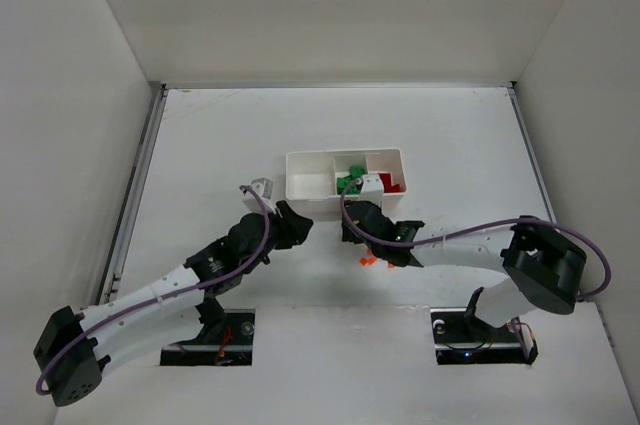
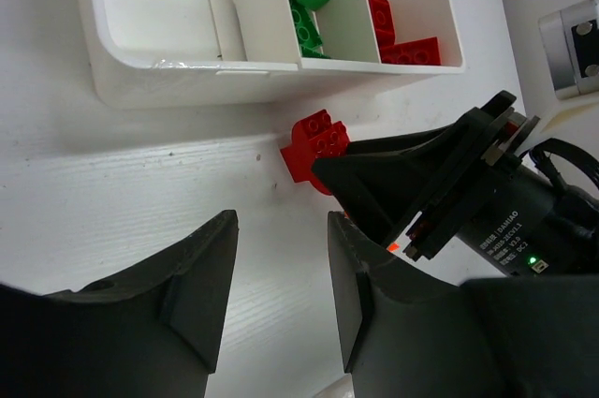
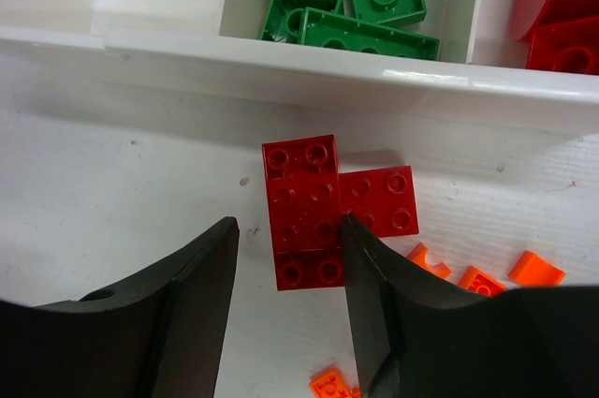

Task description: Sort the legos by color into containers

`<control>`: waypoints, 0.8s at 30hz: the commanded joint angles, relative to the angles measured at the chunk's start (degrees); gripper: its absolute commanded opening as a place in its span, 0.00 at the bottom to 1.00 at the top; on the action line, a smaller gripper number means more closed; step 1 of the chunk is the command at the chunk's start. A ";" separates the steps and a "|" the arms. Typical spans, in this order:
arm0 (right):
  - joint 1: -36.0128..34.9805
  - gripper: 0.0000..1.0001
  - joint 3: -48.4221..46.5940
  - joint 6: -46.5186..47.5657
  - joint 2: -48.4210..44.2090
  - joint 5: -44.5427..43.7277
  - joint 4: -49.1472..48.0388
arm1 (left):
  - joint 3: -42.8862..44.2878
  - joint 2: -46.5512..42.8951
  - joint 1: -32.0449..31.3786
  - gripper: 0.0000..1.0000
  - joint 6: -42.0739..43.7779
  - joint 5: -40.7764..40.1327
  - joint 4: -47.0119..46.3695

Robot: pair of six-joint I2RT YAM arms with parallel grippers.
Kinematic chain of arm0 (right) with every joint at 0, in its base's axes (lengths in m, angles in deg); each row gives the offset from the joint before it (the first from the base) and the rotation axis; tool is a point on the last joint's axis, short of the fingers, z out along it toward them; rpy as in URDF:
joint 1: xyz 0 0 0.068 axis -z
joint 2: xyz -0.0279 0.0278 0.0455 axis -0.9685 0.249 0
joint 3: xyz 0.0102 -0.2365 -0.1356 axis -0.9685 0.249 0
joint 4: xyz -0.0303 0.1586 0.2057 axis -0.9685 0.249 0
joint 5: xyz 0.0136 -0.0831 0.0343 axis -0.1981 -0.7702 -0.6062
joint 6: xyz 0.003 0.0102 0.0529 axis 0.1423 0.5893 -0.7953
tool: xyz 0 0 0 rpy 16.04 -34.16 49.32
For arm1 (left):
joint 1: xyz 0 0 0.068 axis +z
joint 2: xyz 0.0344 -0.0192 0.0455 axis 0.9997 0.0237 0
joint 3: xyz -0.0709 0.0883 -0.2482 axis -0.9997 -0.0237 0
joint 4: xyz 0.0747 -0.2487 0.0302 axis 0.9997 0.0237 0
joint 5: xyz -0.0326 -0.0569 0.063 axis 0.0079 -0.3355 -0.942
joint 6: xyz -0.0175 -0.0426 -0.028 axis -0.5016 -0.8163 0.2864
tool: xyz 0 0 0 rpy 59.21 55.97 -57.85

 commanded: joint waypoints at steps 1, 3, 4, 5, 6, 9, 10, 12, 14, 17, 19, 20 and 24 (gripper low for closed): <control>-0.74 0.53 -2.91 -0.03 1.68 -1.52 2.14 | -0.82 -1.30 -0.32 0.40 -0.62 -0.86 0.18; -0.74 0.53 -3.70 -0.03 2.74 -1.95 2.75 | -1.17 -1.82 -0.32 0.40 -0.71 -0.86 0.09; -0.74 0.53 -4.14 0.06 3.27 -2.13 3.10 | -1.34 -2.09 -0.32 0.40 -0.71 -0.86 0.09; -0.74 0.52 -4.57 0.06 3.62 -2.31 3.54 | -1.52 -2.35 -0.24 0.40 -0.71 -0.86 0.17; -0.83 0.52 -5.01 0.14 3.97 -2.57 3.98 | -1.70 -2.61 -0.15 0.40 -0.71 -0.86 0.18; -1.96 0.53 -6.16 0.32 3.89 -5.20 5.74 | -1.87 -3.23 0.11 0.40 -0.88 -0.86 0.70; -2.49 0.54 -6.34 0.58 3.45 -6.51 6.09 | -1.87 -3.49 0.20 0.40 -0.88 -0.86 0.96; -3.11 0.55 -6.42 0.67 2.40 -7.67 6.62 | -1.87 -3.93 0.47 0.40 -0.88 -0.86 1.23; -3.29 0.57 -6.16 0.67 1.17 -7.93 6.80 | -1.79 -4.20 0.64 0.40 -0.62 -0.86 1.41; -3.29 0.60 -5.55 0.50 -0.24 -7.85 6.89 | -1.61 -4.37 0.82 0.40 -0.36 -0.86 1.76; -3.29 0.62 -5.55 0.50 0.02 -7.41 6.89 | -1.52 -4.37 0.91 0.40 -0.27 -0.86 1.85; -3.29 0.62 -5.55 0.50 0.63 -7.15 6.89 | -1.52 -4.37 0.99 0.40 -0.27 -0.86 1.85; -3.03 0.61 -6.77 0.50 4.23 -5.83 6.62 | -1.70 -4.46 1.26 0.40 -0.27 -0.86 1.93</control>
